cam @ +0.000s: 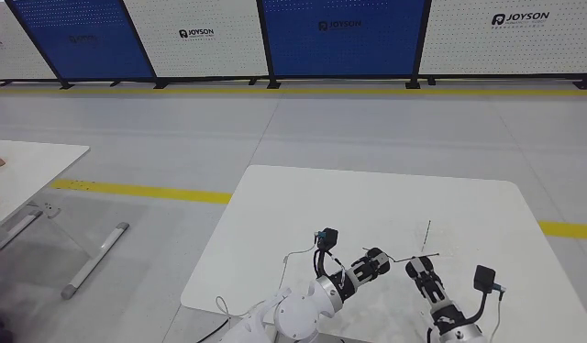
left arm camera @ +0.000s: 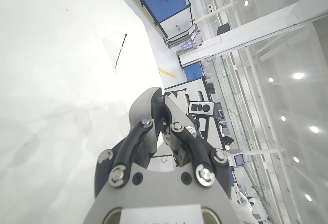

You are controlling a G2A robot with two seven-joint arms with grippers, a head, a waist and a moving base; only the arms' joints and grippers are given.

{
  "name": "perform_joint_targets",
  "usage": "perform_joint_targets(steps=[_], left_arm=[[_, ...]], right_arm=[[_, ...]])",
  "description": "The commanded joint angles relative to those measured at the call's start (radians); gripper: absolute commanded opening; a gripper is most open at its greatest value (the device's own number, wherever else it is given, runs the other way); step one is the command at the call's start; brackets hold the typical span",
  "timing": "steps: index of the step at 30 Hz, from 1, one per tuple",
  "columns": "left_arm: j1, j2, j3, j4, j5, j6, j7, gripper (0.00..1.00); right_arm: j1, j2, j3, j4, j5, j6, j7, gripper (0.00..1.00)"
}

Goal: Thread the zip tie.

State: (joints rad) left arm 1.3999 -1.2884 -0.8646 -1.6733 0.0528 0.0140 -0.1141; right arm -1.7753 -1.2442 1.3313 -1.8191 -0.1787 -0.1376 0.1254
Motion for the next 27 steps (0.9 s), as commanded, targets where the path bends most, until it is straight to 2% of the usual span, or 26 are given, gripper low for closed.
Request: perform_joint_targets(steps=[1, 27], left_arm=[[0.000, 0.000, 0.000, 0.000, 0.000, 0.000, 0.000, 0.00], [0.000, 0.000, 0.000, 0.000, 0.000, 0.000, 0.000, 0.00]], right_arm=[[0.000, 0.000, 0.002, 0.001, 0.005, -0.004, -0.001, 0.00], [-0.021, 0.000, 0.039, 0.003, 0.077, -0.036, -0.006, 0.00]])
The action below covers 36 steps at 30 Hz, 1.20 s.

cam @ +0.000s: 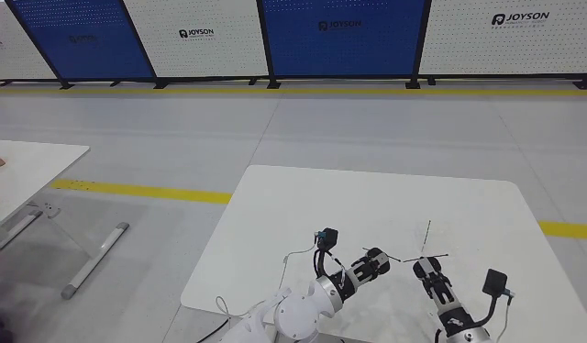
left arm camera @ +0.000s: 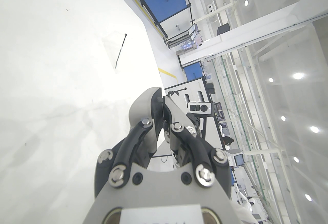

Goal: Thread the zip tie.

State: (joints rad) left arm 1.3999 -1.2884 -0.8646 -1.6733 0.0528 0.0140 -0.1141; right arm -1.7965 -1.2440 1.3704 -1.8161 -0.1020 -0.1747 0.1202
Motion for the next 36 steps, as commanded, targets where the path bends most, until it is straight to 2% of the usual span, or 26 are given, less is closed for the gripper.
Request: perform_joint_targets(steps=[1, 8, 20, 36], left_arm=[[0.000, 0.000, 0.000, 0.000, 0.000, 0.000, 0.000, 0.00], [0.000, 0.000, 0.000, 0.000, 0.000, 0.000, 0.000, 0.00], [0.000, 0.000, 0.000, 0.000, 0.000, 0.000, 0.000, 0.00], [0.000, 0.000, 0.000, 0.000, 0.000, 0.000, 0.000, 0.00]], right_arm=[[0.000, 0.000, 0.000, 0.000, 0.000, 0.001, 0.000, 0.00], [0.004, -0.001, -0.002, 0.003, 0.010, 0.011, -0.006, 0.00], [-0.024, -0.007, -0.017, -0.057, 0.012, 0.144, -0.043, 0.00], [-0.032, -0.006, -0.014, -0.068, 0.013, 0.148, -0.035, 0.00]])
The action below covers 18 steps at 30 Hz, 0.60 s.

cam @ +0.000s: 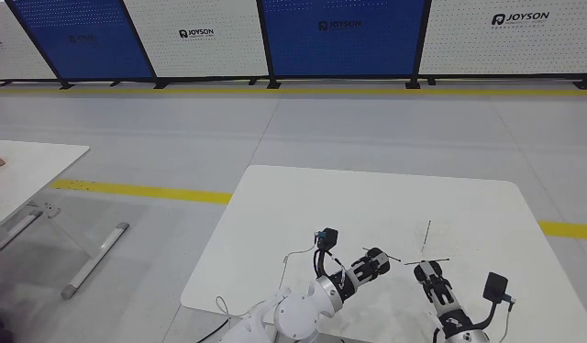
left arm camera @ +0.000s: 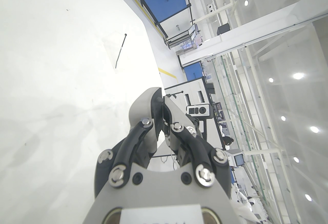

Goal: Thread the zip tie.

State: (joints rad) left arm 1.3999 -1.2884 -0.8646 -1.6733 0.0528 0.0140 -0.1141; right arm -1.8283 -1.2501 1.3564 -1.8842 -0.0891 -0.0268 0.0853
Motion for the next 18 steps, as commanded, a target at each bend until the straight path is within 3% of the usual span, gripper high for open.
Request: perform_joint_targets(steps=[1, 18], left_arm=[[0.000, 0.000, 0.000, 0.000, 0.000, 0.000, 0.000, 0.00], [0.000, 0.000, 0.000, 0.000, 0.000, 0.000, 0.000, 0.00]], right_arm=[[0.000, 0.000, 0.000, 0.000, 0.000, 0.000, 0.000, 0.00], [-0.006, -0.003, 0.004, -0.014, 0.061, -0.002, 0.008, 0.00]])
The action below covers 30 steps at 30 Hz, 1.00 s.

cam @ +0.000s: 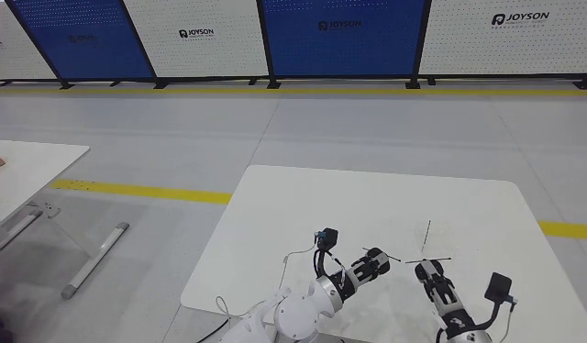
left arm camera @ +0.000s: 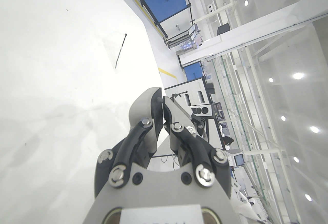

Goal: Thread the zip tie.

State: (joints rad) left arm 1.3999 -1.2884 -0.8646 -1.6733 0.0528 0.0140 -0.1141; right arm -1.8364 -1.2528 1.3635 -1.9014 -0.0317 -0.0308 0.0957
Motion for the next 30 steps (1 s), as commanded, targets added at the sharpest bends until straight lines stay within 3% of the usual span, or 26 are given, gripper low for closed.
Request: perform_joint_targets(steps=[1, 10, 15, 20, 30], left_arm=[[0.000, 0.000, 0.000, 0.000, 0.000, 0.000, 0.000, 0.00], [0.000, 0.000, 0.000, 0.000, 0.000, 0.000, 0.000, 0.00], [0.009, 0.001, -0.007, -0.022, -0.009, -0.014, 0.006, 0.00], [0.017, 0.008, -0.015, -0.041, 0.055, -0.013, -0.002, 0.00], [0.017, 0.008, -0.015, -0.041, 0.055, -0.013, -0.002, 0.00]], right_arm=[[0.004, -0.001, -0.004, 0.006, 0.009, 0.005, -0.003, 0.00], [0.010, -0.002, -0.002, 0.012, 0.020, 0.010, -0.004, 0.00], [0.010, -0.002, -0.002, 0.012, 0.020, 0.010, -0.004, 0.00], [0.010, -0.002, -0.002, 0.012, 0.020, 0.010, -0.004, 0.00], [0.013, -0.003, -0.007, 0.010, 0.026, -0.005, -0.002, 0.00]])
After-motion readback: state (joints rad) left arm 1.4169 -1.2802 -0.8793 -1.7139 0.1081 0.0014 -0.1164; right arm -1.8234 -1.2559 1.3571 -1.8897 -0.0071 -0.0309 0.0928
